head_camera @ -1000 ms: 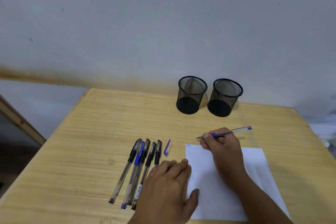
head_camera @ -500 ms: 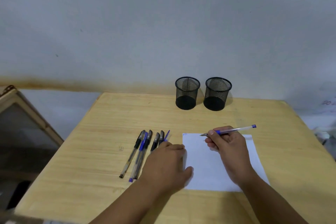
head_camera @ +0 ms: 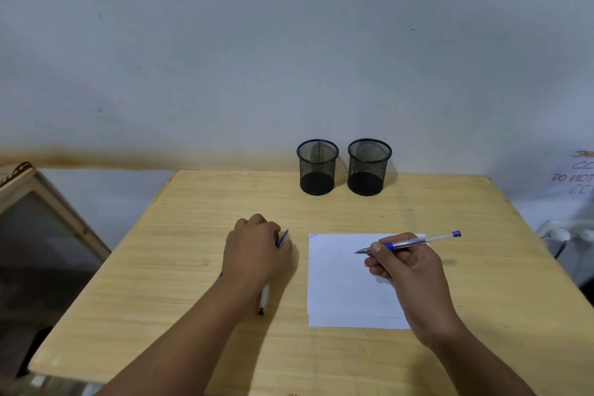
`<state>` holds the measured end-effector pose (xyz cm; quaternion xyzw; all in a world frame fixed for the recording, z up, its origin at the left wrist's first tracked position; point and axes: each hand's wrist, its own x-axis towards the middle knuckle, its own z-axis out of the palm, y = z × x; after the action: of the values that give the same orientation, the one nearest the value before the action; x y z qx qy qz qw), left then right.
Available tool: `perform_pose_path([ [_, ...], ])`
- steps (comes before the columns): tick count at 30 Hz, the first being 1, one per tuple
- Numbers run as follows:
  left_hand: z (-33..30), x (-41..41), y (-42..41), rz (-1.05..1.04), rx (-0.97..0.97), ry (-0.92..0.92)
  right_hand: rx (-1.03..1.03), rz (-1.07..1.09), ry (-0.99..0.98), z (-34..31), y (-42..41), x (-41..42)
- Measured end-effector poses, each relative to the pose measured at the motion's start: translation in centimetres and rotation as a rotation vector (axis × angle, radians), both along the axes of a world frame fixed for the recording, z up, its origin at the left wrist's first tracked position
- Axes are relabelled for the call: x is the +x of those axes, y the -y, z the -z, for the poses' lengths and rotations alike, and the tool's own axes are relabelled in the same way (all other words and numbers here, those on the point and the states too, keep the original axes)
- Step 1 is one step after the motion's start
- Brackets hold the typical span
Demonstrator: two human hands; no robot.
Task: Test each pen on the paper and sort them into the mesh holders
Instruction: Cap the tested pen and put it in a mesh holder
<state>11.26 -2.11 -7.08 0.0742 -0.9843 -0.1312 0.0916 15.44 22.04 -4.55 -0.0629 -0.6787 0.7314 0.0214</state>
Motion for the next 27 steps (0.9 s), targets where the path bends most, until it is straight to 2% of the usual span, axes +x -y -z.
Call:
perform_pose_path([
  [3,0.0,-0.6,0.1,-0.025,-0.003,0.027,-0.014,-0.006,0.007,-0.2,0.0,0.4],
  [16,0.5,0.3,0.1,0.038,-0.055,-0.109,-0.006,-0.015,0.028,-0.8,0.5,1.1],
  [20,-0.2,1.2,-0.6,0.047,0.124,-0.191,-0.03,-0.007,0.017,-1.3,0.7,1.0],
  [23,-1.3,2.6,-1.5,0.111,0.34,-0.219,-0.03,-0.018,0.003,-1.9,1.0,0.8],
  [27,-1.8,4.9,-2.2,0.163,0.599,-0.168,-0.01,-0.054,-0.029,-2.5,1.5,0.6],
])
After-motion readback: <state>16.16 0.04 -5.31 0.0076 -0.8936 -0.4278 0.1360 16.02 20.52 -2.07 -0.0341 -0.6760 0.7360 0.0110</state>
